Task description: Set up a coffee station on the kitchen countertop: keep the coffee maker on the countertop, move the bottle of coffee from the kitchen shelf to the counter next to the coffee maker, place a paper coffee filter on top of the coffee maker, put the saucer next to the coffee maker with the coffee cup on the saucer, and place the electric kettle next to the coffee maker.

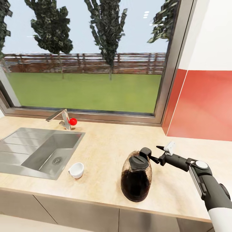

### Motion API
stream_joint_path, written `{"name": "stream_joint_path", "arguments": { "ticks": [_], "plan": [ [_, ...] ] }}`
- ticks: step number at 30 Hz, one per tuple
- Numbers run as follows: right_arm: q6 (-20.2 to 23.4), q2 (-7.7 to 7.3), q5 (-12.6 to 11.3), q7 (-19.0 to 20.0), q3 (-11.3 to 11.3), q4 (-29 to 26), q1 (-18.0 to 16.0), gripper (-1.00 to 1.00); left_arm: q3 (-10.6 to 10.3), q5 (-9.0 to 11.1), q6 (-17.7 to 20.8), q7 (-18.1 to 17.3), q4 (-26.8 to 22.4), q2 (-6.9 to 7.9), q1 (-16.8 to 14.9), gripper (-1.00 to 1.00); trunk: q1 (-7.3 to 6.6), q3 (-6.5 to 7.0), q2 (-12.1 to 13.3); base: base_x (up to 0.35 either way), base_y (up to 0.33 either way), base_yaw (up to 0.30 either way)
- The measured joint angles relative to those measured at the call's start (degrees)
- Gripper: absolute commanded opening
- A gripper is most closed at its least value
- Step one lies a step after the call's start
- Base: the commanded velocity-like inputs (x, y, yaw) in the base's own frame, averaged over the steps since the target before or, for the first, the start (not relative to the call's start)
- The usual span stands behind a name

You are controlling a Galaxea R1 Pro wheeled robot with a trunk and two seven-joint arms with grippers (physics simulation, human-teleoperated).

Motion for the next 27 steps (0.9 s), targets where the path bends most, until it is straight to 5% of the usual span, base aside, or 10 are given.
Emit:
{"name": "stream_joint_path", "arguments": {
  "ticks": [27],
  "plan": [
    [0.0, 0.0, 0.0, 0.0, 0.1, 0.1, 0.0, 1.0, 0.1, 0.0, 0.0, 0.0, 0.0, 0.09, 0.0, 1.0, 0.0, 0.0, 0.0, 0.0, 0.02, 0.0]
  ]
}}
